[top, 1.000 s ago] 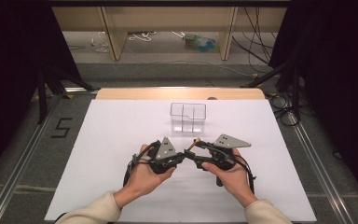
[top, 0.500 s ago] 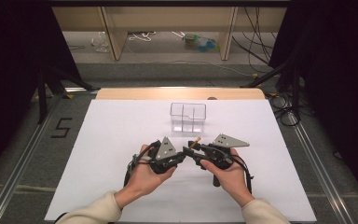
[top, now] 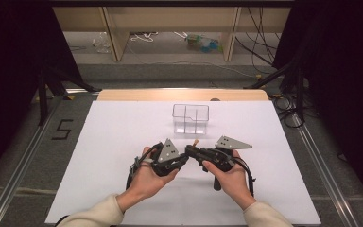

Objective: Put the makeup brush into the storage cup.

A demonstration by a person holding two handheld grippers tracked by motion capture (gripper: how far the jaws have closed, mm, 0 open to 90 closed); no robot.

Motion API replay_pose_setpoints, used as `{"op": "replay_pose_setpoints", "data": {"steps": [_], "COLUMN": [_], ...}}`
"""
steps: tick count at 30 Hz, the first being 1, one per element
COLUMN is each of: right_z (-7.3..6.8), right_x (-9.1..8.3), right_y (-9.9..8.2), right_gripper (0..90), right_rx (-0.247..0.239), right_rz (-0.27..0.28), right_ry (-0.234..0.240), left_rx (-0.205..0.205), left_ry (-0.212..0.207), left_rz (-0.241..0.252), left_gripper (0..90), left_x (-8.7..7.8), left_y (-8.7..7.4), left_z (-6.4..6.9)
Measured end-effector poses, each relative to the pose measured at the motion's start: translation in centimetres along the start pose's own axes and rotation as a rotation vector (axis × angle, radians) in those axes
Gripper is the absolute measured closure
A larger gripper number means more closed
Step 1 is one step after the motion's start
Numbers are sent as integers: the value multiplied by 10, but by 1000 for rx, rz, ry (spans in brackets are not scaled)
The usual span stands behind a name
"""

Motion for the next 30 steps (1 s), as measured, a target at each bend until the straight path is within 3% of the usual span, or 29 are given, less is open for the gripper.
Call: {"op": "replay_pose_setpoints", "data": {"steps": [2, 7, 9, 10, 12, 15, 18, 19, 20, 22, 23, 26, 27, 30], "right_z": [-1, -3, -3, -4, -4, -4, -4, -3, -5, -3, -5, -4, -4, -4], "right_x": [-1, -2, -3, -3, -6, -5, -6, -8, -7, -8, -9, -10, -10, -12], "right_y": [1, 5, 7, 8, 10, 11, 12, 13, 13, 15, 15, 16, 16, 18], "right_gripper": [838, 840, 839, 840, 840, 840, 839, 839, 839, 840, 840, 839, 839, 839], "right_rx": [8, -29, -50, -51, -70, -89, -113, -143, -121, -162, -147, -167, -171, -194], "right_rz": [-7, -11, -8, -6, -28, -15, -28, -44, -35, -32, -46, -58, -63, -86], "right_ry": [-3, -24, -28, -32, -43, -53, -68, -82, -75, -84, -84, -91, -93, -111], "left_rx": [6, 12, 10, -10, -10, -11, 2, 8, 12, 23, 20, 54, 46, 70], "left_ry": [6, -1, 1, -10, -20, -24, -28, -31, -28, -35, -39, -40, -41, -47], "left_rz": [7, 28, 40, 65, 81, 102, 127, 131, 137, 149, 151, 162, 166, 180], "left_gripper": [833, 817, 745, 702, 628, 546, 480, 461, 444, 414, 406, 384, 373, 355], "left_x": [0, 0, 0, 1, 0, -2, -4, -5, -6, -7, -8, -10, -10, -10], "left_y": [0, 1, 0, 0, 0, -1, -3, -4, -5, -7, -8, -11, -12, -13], "left_z": [0, -1, -1, 0, 0, 0, -2, -2, -3, -3, -2, -3, -2, -3]}}
Point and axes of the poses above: each handheld gripper's, and its own axes: x roughly forward along the jaws, y roughly out of its top, z roughly to its right, the point moved 1 cm from there along x, roughly forward along the jaws, and after that the axes turned 3 degrees about -x, right-handed, at the moved point
